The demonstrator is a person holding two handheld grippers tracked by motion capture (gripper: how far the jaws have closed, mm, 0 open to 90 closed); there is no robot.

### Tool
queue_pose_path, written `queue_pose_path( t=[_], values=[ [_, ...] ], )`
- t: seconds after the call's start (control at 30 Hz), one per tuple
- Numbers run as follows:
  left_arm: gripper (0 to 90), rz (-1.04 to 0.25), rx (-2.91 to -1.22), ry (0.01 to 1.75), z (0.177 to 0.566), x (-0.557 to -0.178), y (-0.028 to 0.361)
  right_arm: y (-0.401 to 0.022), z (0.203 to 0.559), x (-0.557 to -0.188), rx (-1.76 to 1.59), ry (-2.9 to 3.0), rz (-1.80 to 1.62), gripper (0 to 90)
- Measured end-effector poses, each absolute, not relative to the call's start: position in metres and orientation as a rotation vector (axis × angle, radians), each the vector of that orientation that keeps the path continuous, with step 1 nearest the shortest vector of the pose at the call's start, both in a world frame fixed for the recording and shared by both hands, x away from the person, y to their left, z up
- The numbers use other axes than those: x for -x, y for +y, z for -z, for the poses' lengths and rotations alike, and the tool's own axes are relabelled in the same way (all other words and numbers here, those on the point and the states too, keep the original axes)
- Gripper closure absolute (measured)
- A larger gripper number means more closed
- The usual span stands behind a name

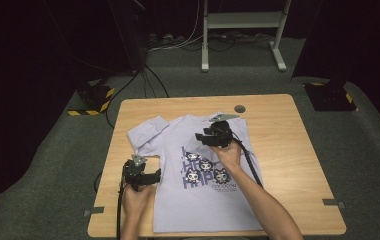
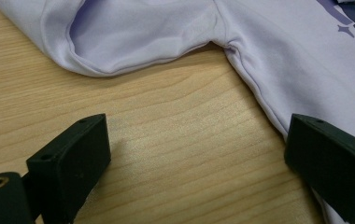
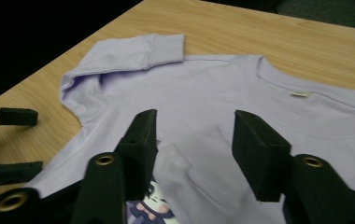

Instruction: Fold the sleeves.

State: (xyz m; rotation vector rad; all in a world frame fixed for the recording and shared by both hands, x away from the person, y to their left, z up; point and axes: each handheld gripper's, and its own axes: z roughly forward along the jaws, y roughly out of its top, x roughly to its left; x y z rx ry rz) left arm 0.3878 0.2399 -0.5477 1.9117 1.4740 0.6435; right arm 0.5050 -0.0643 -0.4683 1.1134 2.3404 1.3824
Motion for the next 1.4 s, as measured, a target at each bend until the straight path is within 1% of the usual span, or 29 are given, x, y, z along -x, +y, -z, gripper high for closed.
queue_pose_path(
  t=[0.1,0.3,0.33,0.4,0.9,0.97,1.4],
  values=[
    [7.2,-0.643,-1.912,1.474,0.548,-0.388,0.240,-0.081,0.468,-0.505,-1.123,2.327,-1.363,41.2],
    [7.2,-0.643,-1.912,1.474,0.548,-0.388,0.240,-0.107,0.471,-0.502,-1.154,2.274,-1.329,33.5],
    [7.2,-0.643,-1.912,1.474,0.548,-0.388,0.240,-0.115,0.473,-0.502,-1.175,2.253,-1.315,29.1],
    [7.2,-0.643,-1.912,1.474,0.548,-0.388,0.240,-0.121,0.473,-0.502,-1.186,2.242,-1.292,25.6],
    [7.2,-0.643,-1.912,1.474,0.548,-0.388,0.240,-0.154,0.465,-0.493,-1.202,2.162,-1.283,20.4],
    [7.2,-0.643,-1.912,1.474,0.548,-0.388,0.240,-0.163,0.464,-0.490,-1.211,2.145,-1.282,19.7],
    [7.2,-0.643,-1.912,1.474,0.548,-0.388,0.240,-0.201,0.466,-0.477,-1.239,2.078,-1.243,19.5]
  ],
)
